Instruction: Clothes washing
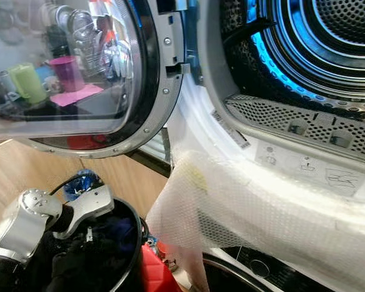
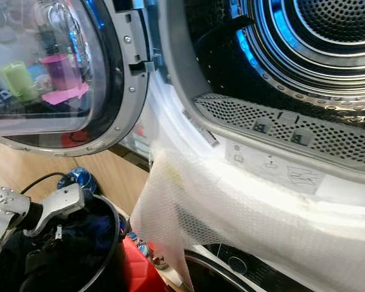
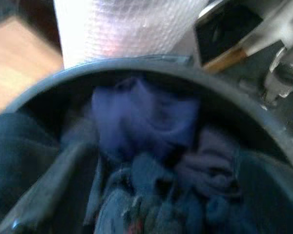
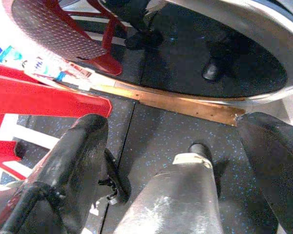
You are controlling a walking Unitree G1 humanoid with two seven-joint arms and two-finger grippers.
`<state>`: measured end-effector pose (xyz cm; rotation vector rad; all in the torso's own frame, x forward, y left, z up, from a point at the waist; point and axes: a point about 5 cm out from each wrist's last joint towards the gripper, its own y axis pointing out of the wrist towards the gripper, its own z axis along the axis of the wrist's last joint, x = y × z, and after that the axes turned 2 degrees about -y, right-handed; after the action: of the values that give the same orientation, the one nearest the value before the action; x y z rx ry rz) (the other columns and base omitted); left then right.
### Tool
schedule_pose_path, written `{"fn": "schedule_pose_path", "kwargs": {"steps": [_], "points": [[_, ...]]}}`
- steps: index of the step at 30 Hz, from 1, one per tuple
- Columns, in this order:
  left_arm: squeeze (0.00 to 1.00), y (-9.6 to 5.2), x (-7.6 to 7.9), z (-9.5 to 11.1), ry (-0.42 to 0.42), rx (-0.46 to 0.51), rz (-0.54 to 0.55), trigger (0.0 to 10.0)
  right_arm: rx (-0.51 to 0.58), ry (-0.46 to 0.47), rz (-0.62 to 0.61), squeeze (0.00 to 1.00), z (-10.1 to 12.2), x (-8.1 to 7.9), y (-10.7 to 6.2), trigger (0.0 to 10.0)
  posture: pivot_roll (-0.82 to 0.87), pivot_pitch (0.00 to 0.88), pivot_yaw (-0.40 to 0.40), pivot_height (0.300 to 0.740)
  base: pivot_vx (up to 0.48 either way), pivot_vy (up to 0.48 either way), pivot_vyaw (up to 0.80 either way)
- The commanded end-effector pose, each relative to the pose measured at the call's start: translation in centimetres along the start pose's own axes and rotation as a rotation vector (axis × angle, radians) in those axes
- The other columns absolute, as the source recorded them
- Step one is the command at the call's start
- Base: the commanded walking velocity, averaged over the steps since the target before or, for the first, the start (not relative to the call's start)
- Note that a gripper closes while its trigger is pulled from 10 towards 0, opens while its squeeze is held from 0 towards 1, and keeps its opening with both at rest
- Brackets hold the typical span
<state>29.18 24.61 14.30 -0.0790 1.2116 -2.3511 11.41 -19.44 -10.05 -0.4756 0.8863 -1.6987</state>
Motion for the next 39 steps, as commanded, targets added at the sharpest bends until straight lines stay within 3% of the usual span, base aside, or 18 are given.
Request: {"fn": "schedule_pose_path", "kwargs": {"steps": [1, 4, 6, 10, 11, 13, 19, 30, 31, 33, 34, 35, 36, 39], "points": [[0.00, -2.7, -1.7, -0.6, 0.007, -0.061, 0.113, 10.0, -0.035, 0.005, 0.007, 0.00, -0.8, -0.2, -0.2, 10.0, 0.15, 0.000, 0.087, 0.740, 0.000, 0.000, 0.00], [0.00, -2.8, -1.9, -0.9, -0.021, -0.045, 0.139, 10.0, -0.041, 0.001, 0.009, 0.00, -0.8, -0.2, -0.2, 10.0, 0.16, 0.000, 0.083, 0.740, 0.000, 0.000, 0.00], [0.00, -2.4, -1.6, -1.7, -0.008, -0.119, 0.129, 10.0, -0.047, -0.015, 0.021, 0.00, -0.8, -0.3, -0.1, 10.0, 0.16, 0.000, 0.085, 0.740, 0.000, 0.000, 0.00], [0.00, -2.2, -1.5, -2.0, -0.027, -0.120, 0.126, 10.0, -0.034, 0.000, 0.014, 0.00, -0.5, -0.3, 0.0, 10.0, 0.16, 0.000, 0.085, 0.740, 0.000, 0.000, 0.00], [0.00, -2.1, -1.6, -2.1, -0.015, -0.150, 0.132, 4.0, -0.035, -0.008, 0.020, 0.00, -0.4, -0.3, 0.0, 10.0, 0.16, 0.000, 0.090, 0.740, 0.000, 0.000, 0.00], [0.00, -2.0, -1.7, -2.3, 0.009, -0.179, 0.133, 0.0, -0.038, -0.017, 0.022, 0.00, -0.3, -0.3, 0.1, 10.0, 0.15, 0.000, 0.095, 0.740, 0.000, 0.000, 0.00], [0.00, -2.1, -2.3, -2.2, 0.050, -0.220, 0.139, 0.0, -0.028, -0.011, 0.017, 0.00, 0.1, -0.3, 0.2, 10.0, 0.15, 0.000, 0.101, 0.740, 0.000, 0.000, 0.00], [0.00, -0.8, -2.0, -2.3, 0.062, -0.232, 0.106, 0.0, -0.038, -0.023, 0.025, 0.00, -0.1, -0.5, 0.2, 10.0, 0.14, 0.000, 0.101, 0.740, 0.000, 0.000, 0.00], [0.00, 0.0, -1.3, -2.7, 0.034, -0.230, 0.072, 1.0, -0.038, -0.034, 0.025, 0.00, -0.1, -0.4, 0.2, 10.0, 0.14, 0.000, 0.101, 0.740, 0.000, 0.000, 0.00], [0.00, 0.8, -0.3, -3.1, -0.004, -0.215, 0.022, 5.3, -0.036, -0.038, 0.025, 0.00, 0.0, -0.4, 0.2, 10.0, 0.14, 0.000, 0.095, 0.740, 0.000, 0.000, 0.00], [0.00, 0.9, -0.1, -3.3, -0.009, -0.219, 0.015, 6.0, -0.034, -0.039, 0.024, 0.00, 0.1, -0.3, 0.2, 10.0, 0.14, 0.000, 0.091, 0.740, 0.000, 0.000, 0.00], [0.00, 0.9, 0.0, -3.5, -0.008, -0.230, 0.014, 9.3, -0.033, -0.040, 0.023, 0.00, 0.1, -0.2, 0.2, 10.0, 0.14, 0.000, 0.087, 0.740, 0.000, 0.000, 0.00], [0.00, 0.9, 0.2, -4.0, -0.012, -0.261, 0.012, 10.0, -0.031, -0.042, 0.022, 0.00, 0.2, 0.0, 0.2, 10.0, 0.14, 0.000, 0.084, 0.740, 0.000, 0.000, 0.00], [0.00, 0.9, 0.2, -4.1, -0.015, -0.257, 0.018, 10.0, -0.032, -0.050, 0.020, 0.00, 0.3, 0.2, 0.2, 10.0, 0.15, 0.000, 0.081, 0.740, 0.000, 0.000, 0.00]]}}
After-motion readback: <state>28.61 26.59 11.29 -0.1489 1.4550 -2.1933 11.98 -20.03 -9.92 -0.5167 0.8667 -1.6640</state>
